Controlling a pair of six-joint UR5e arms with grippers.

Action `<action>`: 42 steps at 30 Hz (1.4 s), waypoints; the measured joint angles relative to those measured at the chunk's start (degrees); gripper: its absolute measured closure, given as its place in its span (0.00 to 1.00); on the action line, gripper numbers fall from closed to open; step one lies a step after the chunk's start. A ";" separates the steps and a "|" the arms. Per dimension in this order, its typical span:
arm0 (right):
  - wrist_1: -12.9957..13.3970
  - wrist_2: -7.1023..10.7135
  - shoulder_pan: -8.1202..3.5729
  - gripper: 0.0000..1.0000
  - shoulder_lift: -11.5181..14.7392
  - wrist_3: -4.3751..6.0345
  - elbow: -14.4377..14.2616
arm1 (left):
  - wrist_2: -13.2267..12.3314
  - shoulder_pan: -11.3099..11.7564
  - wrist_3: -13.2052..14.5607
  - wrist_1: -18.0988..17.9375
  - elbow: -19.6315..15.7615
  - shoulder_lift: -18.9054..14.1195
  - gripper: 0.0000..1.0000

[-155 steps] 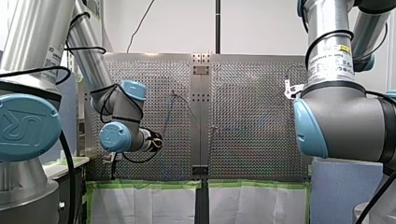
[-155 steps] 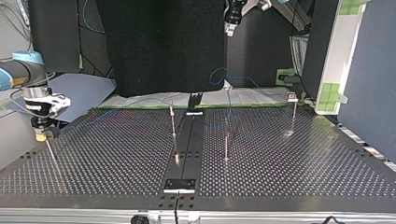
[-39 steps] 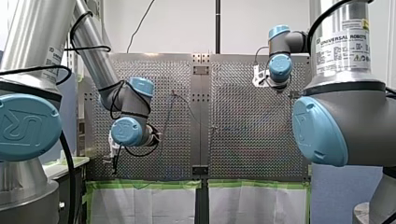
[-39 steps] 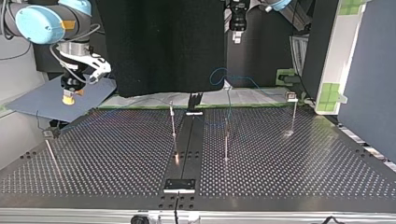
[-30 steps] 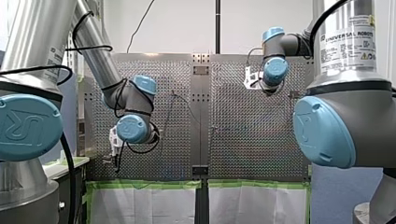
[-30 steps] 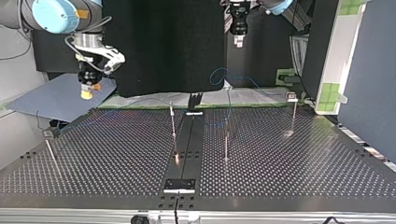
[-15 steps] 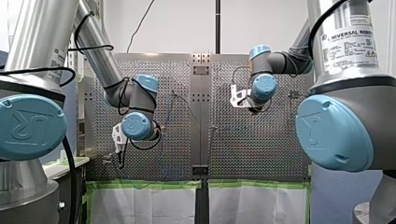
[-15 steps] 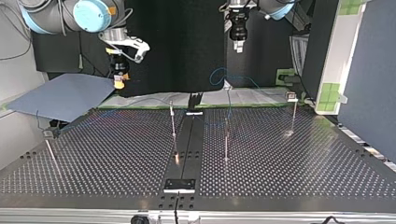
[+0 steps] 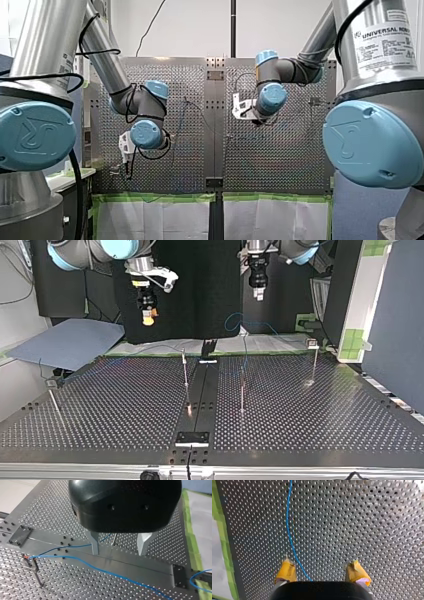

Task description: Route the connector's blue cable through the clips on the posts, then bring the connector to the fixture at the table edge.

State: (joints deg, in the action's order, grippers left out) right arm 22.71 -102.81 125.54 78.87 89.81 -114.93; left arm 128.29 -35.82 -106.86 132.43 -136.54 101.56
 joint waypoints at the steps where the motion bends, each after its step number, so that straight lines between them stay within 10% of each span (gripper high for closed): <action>1: 0.18 -0.16 0.43 0.00 0.00 0.11 -0.17 | 0.04 0.15 0.37 -0.35 0.21 0.00 0.00; 19: 2.66 -3.11 9.16 0.00 -0.14 0.61 -1.50 | -3.62 1.04 8.44 -6.14 1.38 -0.26 0.00; 42: 2.61 -3.20 9.62 0.00 -0.15 0.56 -1.49 | -3.98 1.09 8.95 -6.03 1.38 -0.28 0.00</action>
State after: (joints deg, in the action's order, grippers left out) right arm 25.33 -106.00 135.16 78.72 90.37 -116.42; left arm 124.32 -34.74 -97.91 126.40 -135.15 101.28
